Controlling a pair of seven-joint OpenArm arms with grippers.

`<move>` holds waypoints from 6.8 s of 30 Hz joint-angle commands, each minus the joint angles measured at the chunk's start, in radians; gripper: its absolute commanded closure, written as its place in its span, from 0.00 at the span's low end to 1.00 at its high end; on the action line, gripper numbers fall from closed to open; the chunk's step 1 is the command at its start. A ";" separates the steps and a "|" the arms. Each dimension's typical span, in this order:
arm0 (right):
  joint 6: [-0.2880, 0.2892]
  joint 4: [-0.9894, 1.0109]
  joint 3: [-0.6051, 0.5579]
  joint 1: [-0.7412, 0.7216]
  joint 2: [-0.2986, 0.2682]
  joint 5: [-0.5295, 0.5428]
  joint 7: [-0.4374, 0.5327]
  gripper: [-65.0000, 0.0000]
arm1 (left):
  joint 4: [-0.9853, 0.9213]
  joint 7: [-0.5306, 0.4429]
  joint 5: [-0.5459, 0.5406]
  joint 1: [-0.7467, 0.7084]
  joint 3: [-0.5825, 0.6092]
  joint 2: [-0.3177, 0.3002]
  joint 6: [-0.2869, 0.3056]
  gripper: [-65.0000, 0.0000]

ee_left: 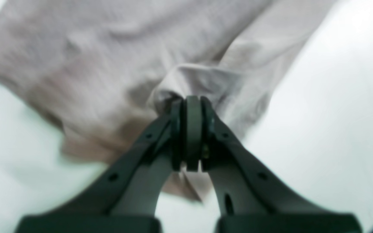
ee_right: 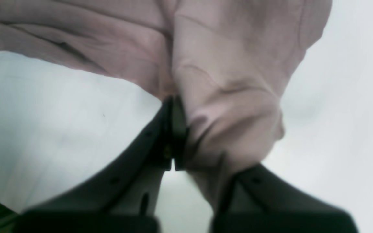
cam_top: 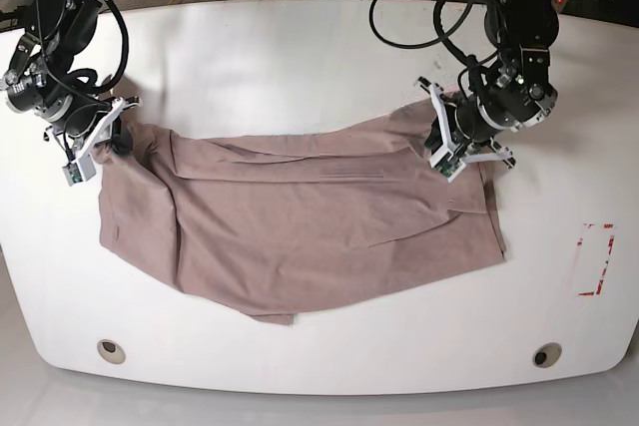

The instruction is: Fold the T-shirt properly

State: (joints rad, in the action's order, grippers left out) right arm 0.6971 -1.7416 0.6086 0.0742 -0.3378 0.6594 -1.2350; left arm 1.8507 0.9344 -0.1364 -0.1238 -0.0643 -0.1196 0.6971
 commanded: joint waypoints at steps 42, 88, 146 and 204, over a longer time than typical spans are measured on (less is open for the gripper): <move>0.001 -0.019 0.001 0.012 0.044 0.013 0.013 1.00 | 0.140 0.130 -0.391 -0.348 -0.447 -0.311 0.001 0.60; 0.001 -0.019 0.001 0.019 0.085 0.013 0.013 1.00 | 0.045 0.259 -0.269 -0.211 -0.087 -0.277 0.001 0.38; 0.001 -0.131 0.001 -0.006 0.108 -0.048 0.021 1.00 | 0.139 0.038 -0.113 0.031 -0.418 -0.067 0.001 1.00; 0.001 0.681 -0.586 -1.380 -0.063 -0.105 0.025 1.00 | 0.016 0.194 0.189 0.896 -0.372 -0.199 0.001 1.00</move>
State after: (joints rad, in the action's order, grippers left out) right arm 0.6998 -1.0454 0.0196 -1.2598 -0.4355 0.5411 -1.2411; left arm 1.8622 1.1339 0.0387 0.7506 -0.4026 -0.2924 0.7048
